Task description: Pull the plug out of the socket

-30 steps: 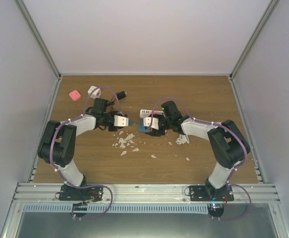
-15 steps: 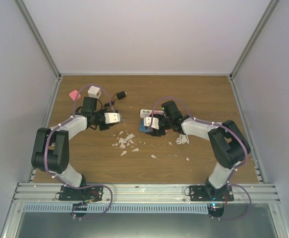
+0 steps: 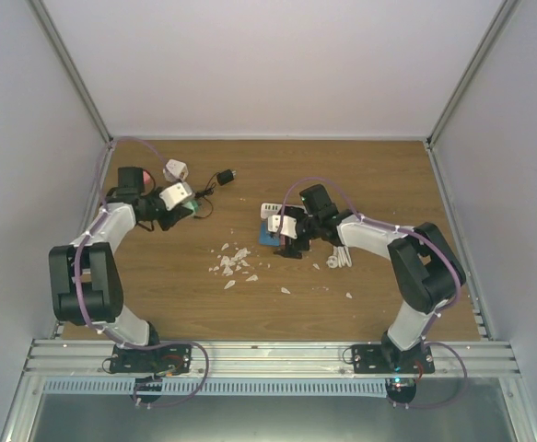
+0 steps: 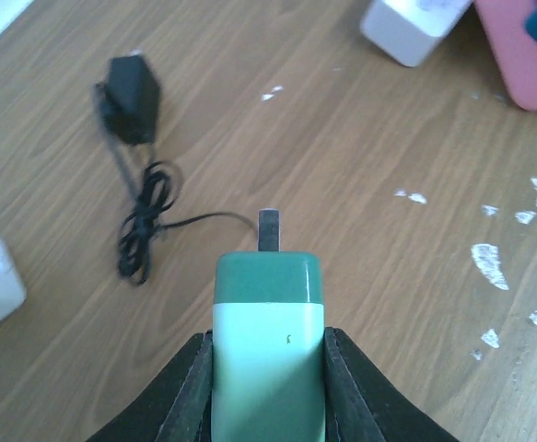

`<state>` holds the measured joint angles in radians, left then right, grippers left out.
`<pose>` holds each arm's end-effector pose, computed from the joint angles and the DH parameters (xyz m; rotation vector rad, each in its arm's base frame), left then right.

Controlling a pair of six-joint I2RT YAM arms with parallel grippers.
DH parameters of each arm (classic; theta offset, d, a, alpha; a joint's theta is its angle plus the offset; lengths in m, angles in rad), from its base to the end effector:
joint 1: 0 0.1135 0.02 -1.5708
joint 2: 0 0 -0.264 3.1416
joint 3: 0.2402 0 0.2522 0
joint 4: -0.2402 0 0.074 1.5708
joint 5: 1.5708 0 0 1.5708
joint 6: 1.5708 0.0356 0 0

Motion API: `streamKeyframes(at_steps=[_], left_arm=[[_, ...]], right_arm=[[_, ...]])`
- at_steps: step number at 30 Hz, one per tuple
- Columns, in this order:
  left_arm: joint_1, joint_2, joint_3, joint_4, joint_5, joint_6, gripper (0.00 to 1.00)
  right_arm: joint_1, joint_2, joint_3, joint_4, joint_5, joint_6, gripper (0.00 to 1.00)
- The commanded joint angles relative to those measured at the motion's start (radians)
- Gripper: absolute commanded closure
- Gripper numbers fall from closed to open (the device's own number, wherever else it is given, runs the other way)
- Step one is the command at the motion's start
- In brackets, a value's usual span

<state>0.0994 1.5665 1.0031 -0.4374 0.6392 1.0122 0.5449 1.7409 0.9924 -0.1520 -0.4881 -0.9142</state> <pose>0.3139 0.0100 0.2110 1.2244 1.9835 -0.2936 0.2911 0.1960 0.1683 -1.7309 1.6279 0.4281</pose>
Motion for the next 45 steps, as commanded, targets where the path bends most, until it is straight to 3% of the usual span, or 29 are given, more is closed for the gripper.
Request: streamKeyframes(at_steps=[1,15,35,45], left_arm=[[0.091,0.033,0.081,-0.055,0.053,-0.152,0.76],[0.324,0.338,0.332,-0.211,0.12,-0.364,0.74],[0.382,0.523,0.436,-0.19,0.167,-0.493,0.69],[0.424,0.561,0.462,-0.184,0.169,-0.533,0.51]], right_arm=[[-0.005,-0.025,0.034,-0.009,-0.028,0.029,0.0],[-0.015,-0.103,0.048,-0.033,-0.042,0.054,0.0],[-0.051,-0.138,0.063,-0.091,-0.042,0.055,0.0],[-0.059,-0.128,0.087,-0.115,-0.045,0.053,0.0]])
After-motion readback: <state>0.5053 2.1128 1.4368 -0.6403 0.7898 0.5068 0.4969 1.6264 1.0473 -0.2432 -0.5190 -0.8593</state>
